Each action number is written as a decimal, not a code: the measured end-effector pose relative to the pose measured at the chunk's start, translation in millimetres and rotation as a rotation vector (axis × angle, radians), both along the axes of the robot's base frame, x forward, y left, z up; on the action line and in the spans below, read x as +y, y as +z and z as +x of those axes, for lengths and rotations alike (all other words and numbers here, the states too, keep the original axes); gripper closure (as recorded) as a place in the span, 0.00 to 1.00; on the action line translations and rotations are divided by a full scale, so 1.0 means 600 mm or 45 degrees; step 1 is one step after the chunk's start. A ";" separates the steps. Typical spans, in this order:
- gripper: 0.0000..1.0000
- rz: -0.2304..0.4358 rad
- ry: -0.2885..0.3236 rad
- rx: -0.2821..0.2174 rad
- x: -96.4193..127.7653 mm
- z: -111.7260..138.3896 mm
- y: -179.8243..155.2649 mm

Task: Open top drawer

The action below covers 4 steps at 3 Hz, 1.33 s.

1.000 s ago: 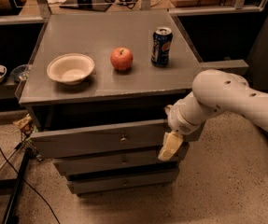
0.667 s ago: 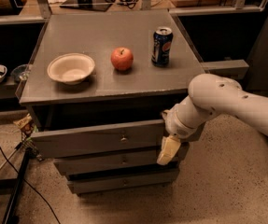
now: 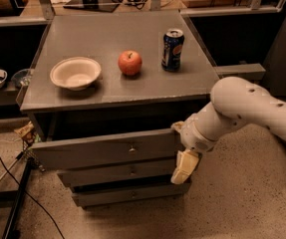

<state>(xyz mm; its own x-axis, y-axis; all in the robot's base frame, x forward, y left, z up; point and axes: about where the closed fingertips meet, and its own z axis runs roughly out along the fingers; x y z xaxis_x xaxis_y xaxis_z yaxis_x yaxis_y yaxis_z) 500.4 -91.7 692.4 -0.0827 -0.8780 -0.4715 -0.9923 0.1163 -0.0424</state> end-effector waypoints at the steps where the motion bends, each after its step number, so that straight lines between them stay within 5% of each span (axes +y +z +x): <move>1: 0.00 0.065 -0.055 0.013 -0.017 -0.044 0.044; 2: 0.00 0.074 -0.066 0.015 -0.020 -0.046 0.047; 4: 0.00 0.031 -0.018 -0.030 0.003 0.023 0.021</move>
Offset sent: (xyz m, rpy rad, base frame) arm -0.0238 -0.0093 0.0237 0.0462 0.0090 -0.0387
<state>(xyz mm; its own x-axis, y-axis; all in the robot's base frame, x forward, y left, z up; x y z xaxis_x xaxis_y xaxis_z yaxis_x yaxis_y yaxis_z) 514.3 -89.7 705.2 -0.0838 -0.8650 -0.4947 -0.9893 0.1316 -0.0624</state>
